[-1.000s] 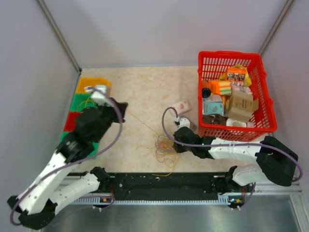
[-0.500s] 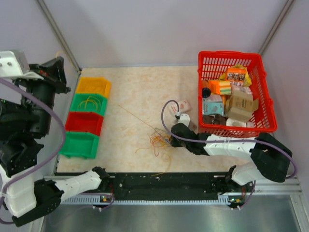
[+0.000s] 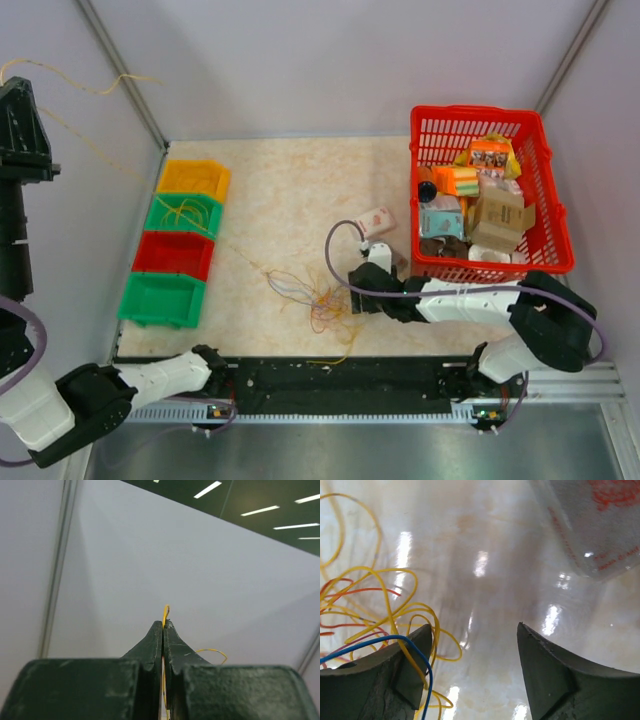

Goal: Untangle the cables

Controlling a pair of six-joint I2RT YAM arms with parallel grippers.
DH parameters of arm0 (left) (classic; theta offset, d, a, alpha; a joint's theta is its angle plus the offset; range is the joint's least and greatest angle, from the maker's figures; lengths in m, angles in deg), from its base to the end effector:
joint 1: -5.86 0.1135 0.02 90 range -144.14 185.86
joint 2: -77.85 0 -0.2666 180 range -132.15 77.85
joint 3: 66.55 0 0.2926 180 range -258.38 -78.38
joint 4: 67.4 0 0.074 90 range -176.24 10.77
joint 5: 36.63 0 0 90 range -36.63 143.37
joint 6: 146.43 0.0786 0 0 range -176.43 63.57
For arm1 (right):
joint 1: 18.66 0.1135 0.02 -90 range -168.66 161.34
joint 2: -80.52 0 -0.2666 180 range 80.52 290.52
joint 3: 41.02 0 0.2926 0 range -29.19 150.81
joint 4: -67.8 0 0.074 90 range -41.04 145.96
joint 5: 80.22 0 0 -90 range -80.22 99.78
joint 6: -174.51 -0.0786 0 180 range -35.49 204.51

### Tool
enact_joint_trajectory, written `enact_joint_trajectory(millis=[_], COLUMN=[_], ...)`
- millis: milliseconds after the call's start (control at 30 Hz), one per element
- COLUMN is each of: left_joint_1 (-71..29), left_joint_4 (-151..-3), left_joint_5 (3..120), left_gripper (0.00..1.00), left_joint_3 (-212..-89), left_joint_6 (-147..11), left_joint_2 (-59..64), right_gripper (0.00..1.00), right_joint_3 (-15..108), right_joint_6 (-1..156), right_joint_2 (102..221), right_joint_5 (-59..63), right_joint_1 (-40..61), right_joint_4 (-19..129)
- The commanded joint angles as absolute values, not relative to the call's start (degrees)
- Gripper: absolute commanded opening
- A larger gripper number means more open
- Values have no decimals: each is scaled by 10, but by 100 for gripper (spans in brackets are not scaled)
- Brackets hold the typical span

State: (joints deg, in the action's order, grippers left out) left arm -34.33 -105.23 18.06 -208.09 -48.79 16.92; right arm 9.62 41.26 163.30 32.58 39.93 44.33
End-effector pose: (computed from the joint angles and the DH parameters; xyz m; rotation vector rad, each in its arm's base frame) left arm 0.0596 0.0092 0.7290 -0.2076 0.9645 -0.2677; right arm 0.1912 0.2547 0.1015 -0.1755 2.4487 0.2771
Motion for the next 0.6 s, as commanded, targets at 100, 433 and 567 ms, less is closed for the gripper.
enact_joint_trajectory(millis=[100,433,567], left_joint_1=[-341,-341,-341], left_joint_4=[-1089,-1099,-1099], left_joint_5=[244,266,268], left_gripper=[0,0,0], left_joint_3=[-2057,-2012,-2001], left_joint_6=[-595,-643,-653], left_joint_2=[133,137,141], right_gripper=[72,90,89], right_joint_3=[148,155,175], right_joint_6=[565,743,705], right_joint_2=[1538,1400,1440], right_joint_5=[291,-8,-18], right_joint_1=[448,447,450], right_joint_4=[457,507,582])
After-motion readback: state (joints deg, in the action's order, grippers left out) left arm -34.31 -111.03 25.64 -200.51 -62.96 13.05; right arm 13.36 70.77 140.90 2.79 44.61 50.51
